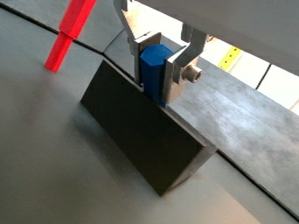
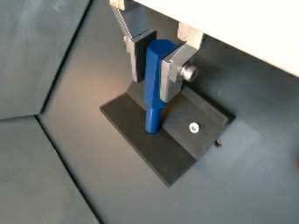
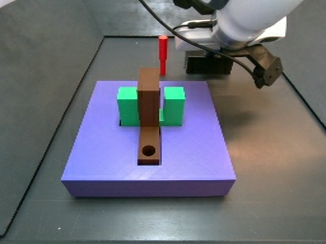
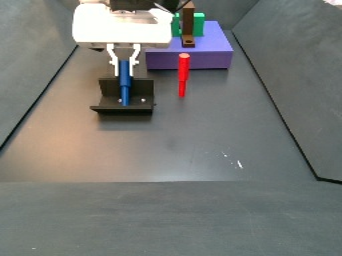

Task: Pick up the blue object. Move up. Place the blue object on the fixture. Regrasp the blue object. Move to above the board. Insert the blue object.
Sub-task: Regrasp the blue object, then move to above the board.

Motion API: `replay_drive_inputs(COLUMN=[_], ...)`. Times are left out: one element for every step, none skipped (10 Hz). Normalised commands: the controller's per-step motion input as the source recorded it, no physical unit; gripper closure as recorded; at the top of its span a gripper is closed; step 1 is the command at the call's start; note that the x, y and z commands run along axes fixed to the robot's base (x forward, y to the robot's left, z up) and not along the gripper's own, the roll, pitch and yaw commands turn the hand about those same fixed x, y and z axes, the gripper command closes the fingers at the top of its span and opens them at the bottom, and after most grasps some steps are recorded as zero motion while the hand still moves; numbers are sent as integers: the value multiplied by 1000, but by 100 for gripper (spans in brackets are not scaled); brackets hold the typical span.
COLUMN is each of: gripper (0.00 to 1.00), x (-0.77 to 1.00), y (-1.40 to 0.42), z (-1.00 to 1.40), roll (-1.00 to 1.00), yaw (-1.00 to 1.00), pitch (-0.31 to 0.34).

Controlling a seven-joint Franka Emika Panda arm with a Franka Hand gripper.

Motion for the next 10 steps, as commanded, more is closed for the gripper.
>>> replay_drive_inputs(gripper=[100, 100, 100, 100, 100, 100, 100, 100, 100, 100], x=[0, 0, 0, 0, 0, 0, 0, 0, 0, 0], y=[0, 0, 0, 0, 0, 0, 0, 0, 0, 0], z=[0, 0, 0, 0, 0, 0, 0, 0, 0, 1400], roll=[0, 0, 0, 0, 0, 0, 0, 0, 0, 0], yaw=[0, 0, 0, 0, 0, 0, 0, 0, 0, 0], pitch=[0, 0, 0, 0, 0, 0, 0, 0, 0, 0])
